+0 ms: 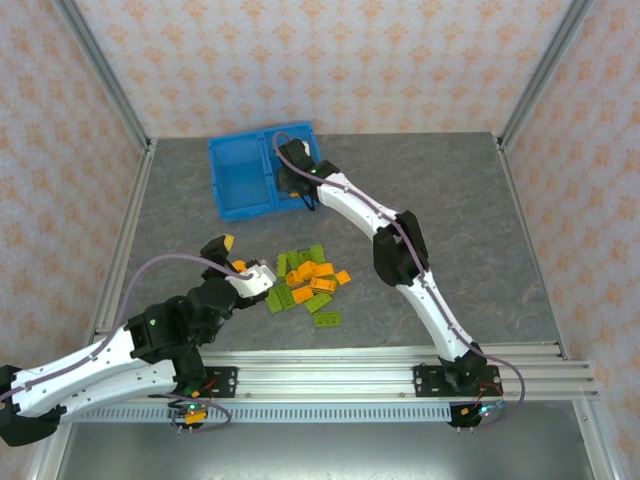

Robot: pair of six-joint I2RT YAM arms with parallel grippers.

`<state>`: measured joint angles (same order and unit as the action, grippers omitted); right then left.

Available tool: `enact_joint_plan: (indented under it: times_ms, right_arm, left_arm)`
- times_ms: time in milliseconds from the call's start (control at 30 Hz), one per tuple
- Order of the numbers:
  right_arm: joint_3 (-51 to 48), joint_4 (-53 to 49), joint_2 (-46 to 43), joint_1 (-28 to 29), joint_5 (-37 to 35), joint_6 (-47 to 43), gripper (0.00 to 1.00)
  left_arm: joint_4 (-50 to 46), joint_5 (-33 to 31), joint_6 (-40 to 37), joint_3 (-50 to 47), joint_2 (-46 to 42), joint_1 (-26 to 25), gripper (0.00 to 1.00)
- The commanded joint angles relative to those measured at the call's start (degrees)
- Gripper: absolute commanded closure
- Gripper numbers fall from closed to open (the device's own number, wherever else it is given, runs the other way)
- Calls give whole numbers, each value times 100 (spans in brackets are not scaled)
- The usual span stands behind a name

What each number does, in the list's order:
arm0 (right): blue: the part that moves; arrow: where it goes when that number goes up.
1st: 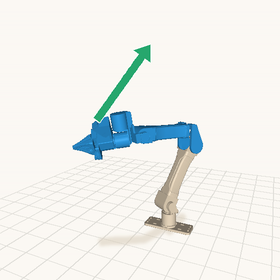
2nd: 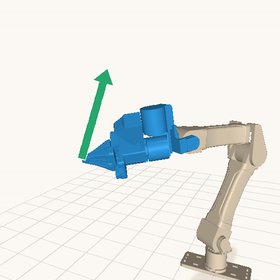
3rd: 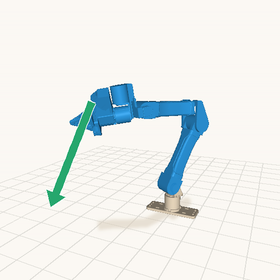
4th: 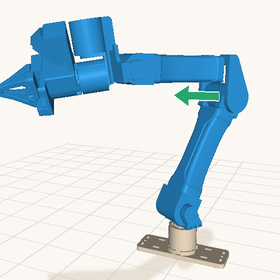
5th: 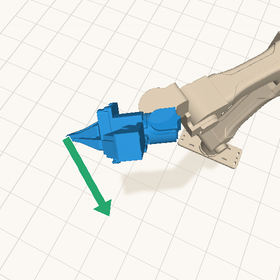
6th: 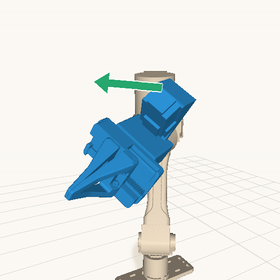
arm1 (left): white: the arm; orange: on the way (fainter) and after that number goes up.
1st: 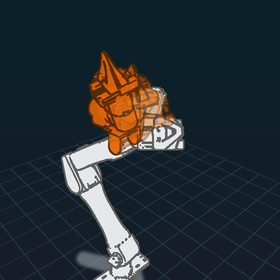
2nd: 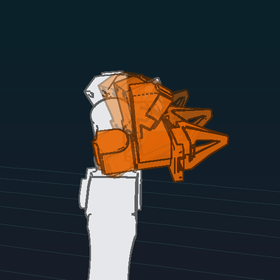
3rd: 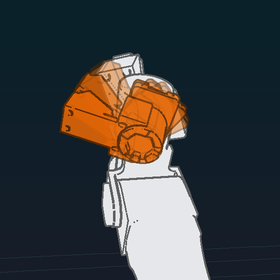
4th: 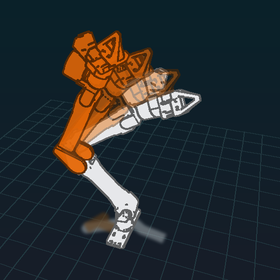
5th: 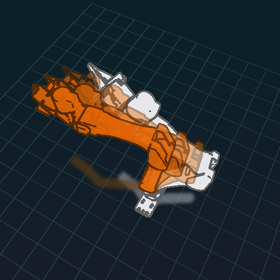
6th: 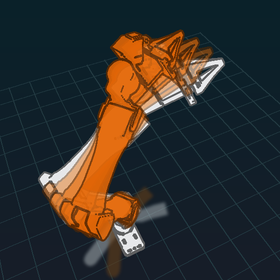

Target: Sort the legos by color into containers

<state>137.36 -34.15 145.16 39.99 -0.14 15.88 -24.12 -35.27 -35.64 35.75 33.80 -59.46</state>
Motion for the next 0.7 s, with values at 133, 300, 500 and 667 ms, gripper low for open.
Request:
enact_joint_plan:
  times_ms: [133,300,500,667]
  right_arm:
    - [213,-414,-527,18,-241,-18,48]
    - [-546,-424,-1578,19,-52,-109,48]
    - [-3370,468,-4109,29,707,-147,44]
    - [-6052,1023,-6560,71,1647,-41,31]
  left_arm:
    - [79,-248,724,304,223,276,0]
    - [-34,-227,1171,503,531,536,0]
    - [-287,-198,2306,897,1041,1107,0]
    - [-503,573,2730,1180,1361,1856,0]
